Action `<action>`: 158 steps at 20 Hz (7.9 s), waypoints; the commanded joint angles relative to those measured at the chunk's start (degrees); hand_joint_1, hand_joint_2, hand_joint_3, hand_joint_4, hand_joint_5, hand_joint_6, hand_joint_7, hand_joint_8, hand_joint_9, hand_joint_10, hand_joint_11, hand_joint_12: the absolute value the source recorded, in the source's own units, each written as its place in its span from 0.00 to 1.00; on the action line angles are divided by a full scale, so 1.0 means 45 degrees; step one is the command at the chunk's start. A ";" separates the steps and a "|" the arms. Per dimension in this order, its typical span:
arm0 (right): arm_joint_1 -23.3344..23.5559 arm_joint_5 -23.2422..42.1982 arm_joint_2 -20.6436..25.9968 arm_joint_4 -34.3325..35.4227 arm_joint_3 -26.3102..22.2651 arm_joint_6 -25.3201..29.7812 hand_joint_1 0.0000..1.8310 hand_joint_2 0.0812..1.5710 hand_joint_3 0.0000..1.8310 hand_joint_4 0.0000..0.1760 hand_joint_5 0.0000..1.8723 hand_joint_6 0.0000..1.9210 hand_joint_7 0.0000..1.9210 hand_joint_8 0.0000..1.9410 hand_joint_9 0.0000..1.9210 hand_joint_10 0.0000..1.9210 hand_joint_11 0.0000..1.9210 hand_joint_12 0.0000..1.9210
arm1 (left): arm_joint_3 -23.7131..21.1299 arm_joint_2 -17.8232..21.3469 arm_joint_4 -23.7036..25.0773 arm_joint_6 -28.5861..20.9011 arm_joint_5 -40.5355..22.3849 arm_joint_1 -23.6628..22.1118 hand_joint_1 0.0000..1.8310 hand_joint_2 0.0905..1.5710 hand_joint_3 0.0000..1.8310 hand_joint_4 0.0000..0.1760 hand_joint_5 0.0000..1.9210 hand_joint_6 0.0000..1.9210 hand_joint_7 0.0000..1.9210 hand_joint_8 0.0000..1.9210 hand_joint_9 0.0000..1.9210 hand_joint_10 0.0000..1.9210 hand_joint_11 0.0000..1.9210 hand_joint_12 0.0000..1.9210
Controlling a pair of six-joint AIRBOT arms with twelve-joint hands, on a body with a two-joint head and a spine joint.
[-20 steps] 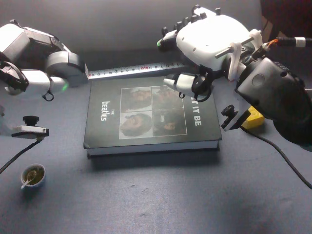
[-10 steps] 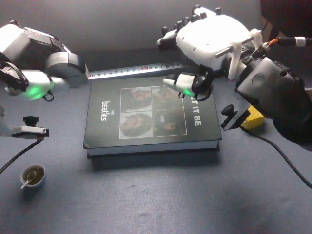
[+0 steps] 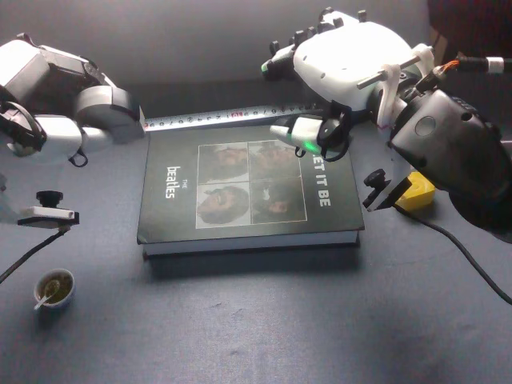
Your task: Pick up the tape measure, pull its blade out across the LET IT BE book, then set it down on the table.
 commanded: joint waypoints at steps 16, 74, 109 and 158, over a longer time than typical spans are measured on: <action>0.0172 0.0993 0.0014 -0.0685 0.0098 0.0073 0.44 0.73 0.00 0.00 0.33 0.01 0.37 0.02 0.29 0.17 0.08 0.69 | 0.0239 0.0124 0.0605 -0.0454 -0.1257 -0.0126 0.75 0.69 0.00 0.00 0.49 0.44 0.53 0.51 0.48 0.65 0.45 0.55; -0.1039 0.1550 0.4242 -0.1738 -0.2145 0.1055 0.63 0.78 0.00 0.00 0.37 0.72 0.43 0.67 0.36 0.60 0.29 0.85 | 0.0227 0.0224 0.0579 -0.0453 -0.1541 -0.0087 0.75 0.69 0.00 0.00 0.47 0.47 0.53 0.51 0.48 0.65 0.45 0.55; -0.1340 0.1616 0.5169 -0.3120 -0.2931 0.1640 0.63 0.78 0.00 0.00 0.36 0.73 0.43 0.68 0.35 0.60 0.28 0.83 | 0.0934 0.0394 0.1470 -0.1004 0.1257 0.0229 0.75 0.69 0.00 0.00 0.48 0.44 0.52 0.53 0.47 0.66 0.46 0.57; -0.2469 0.2281 0.5811 -0.4336 -0.6200 0.2155 0.00 0.73 0.00 0.47 0.01 0.00 0.02 0.00 0.01 0.00 0.00 0.19 | 0.2987 -0.0907 0.1742 -0.2369 -0.0446 0.3164 0.76 0.68 0.00 0.00 0.53 0.35 0.54 0.50 0.50 0.66 0.46 0.58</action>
